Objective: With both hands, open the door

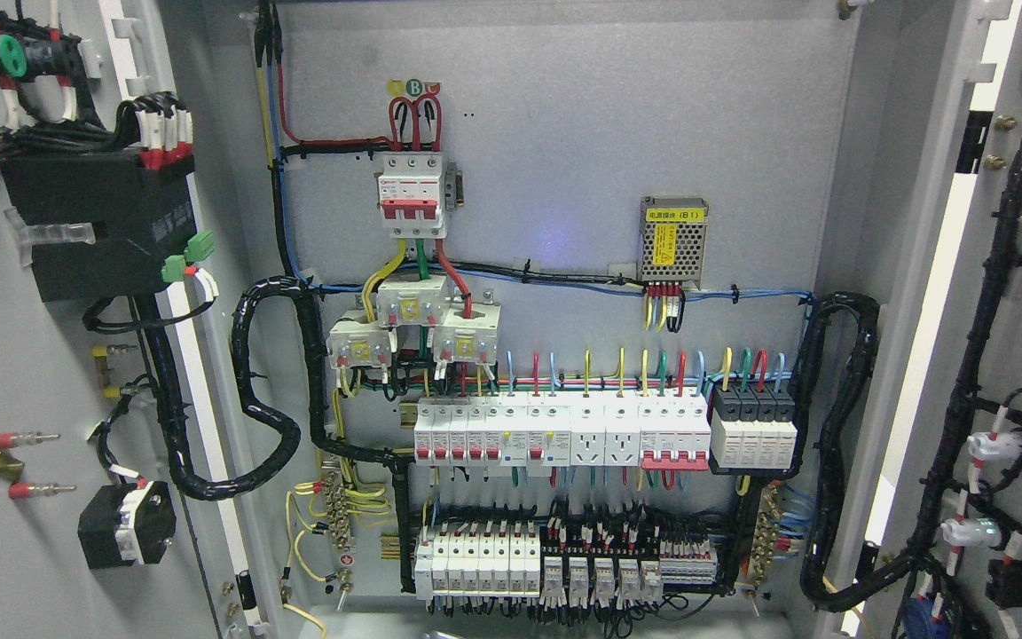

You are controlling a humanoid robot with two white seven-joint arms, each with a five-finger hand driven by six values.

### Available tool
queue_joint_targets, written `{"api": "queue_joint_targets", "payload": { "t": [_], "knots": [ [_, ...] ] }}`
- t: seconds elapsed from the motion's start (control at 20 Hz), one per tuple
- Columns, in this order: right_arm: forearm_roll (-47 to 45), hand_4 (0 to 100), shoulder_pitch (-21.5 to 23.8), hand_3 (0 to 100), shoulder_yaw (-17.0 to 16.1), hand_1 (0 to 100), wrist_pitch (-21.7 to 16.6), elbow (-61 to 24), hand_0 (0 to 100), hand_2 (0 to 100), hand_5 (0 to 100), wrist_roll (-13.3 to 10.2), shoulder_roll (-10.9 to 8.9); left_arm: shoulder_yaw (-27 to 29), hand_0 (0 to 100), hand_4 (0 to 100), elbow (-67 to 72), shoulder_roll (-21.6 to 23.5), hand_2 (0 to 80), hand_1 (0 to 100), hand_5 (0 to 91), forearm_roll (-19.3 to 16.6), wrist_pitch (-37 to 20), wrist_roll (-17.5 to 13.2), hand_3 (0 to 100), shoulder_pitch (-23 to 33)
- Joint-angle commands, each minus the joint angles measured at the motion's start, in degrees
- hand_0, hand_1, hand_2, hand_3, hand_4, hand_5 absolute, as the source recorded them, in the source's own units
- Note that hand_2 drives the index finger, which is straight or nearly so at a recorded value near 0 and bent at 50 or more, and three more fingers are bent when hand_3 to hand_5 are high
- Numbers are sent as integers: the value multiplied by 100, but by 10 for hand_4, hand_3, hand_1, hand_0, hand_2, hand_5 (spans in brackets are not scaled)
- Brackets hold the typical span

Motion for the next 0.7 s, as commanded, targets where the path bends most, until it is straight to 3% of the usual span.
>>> {"api": "queue_joint_targets", "payload": {
  "t": [0.0, 0.1, 0.25, 0.65],
  "knots": [
    [75, 0, 1161, 0, -1120, 0, -675, -991, 384, 0, 0, 12, -524, 47, 0, 0, -2042, 174, 0, 0, 0, 0, -450, 128, 0, 135],
    [75, 0, 1346, 0, -1287, 0, -1097, -1149, 384, 0, 0, 3, -524, 47, 0, 0, -2130, 166, 0, 0, 0, 0, -810, 128, 0, -23],
    [67, 0, 1584, 0, -1831, 0, -1651, -1299, 384, 0, 0, 3, -489, 47, 0, 0, -2279, 157, 0, 0, 0, 0, -1197, 163, 0, -295],
    [49, 0, 1962, 0, -2351, 0, -1969, -1878, 385, 0, 0, 12, -691, 47, 0, 0, -2762, -71, 0, 0, 0, 35, -2067, 163, 0, -1104]
  ]
}}
